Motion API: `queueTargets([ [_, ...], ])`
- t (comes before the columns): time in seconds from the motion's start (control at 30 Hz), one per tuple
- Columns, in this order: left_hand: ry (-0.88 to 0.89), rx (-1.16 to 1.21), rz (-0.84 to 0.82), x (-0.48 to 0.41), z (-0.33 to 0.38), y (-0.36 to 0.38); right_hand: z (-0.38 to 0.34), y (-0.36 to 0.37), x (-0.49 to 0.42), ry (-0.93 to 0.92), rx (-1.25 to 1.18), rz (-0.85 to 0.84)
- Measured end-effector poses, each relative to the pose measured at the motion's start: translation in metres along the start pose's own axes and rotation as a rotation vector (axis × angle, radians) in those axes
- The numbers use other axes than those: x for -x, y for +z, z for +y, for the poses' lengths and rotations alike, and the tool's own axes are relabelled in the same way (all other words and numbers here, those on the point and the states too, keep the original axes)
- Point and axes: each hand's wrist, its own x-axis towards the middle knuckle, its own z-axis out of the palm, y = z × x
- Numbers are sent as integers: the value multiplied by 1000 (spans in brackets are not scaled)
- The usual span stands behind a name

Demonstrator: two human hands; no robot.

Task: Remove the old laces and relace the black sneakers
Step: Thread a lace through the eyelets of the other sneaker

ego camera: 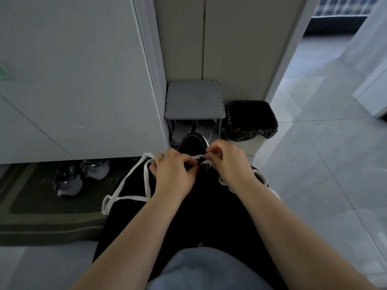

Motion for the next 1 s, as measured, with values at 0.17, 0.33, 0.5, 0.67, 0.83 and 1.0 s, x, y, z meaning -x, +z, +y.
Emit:
queueTargets([
  [0.17,113,133,-9,19,-21,-26,-2,-8,1,-76,198,-125],
  [0.33,-28,880,-147,40,-23,-46,-15,-31,-1,-71,108,-258],
  [0.5,-39,1281,-148,36,-17,-54,-20,-61,-7,-102,509,-206],
  [0.67,106,112,-303,26,-37,-55,-16,-71,-3,-175,464,168],
  [0.83,303,78,-250,28,-37,-61,-30,-77,6,-81,-117,-77],
  [1.0,147,710,-153,31,-26,-66,-22,-44,7,28,17,-300],
])
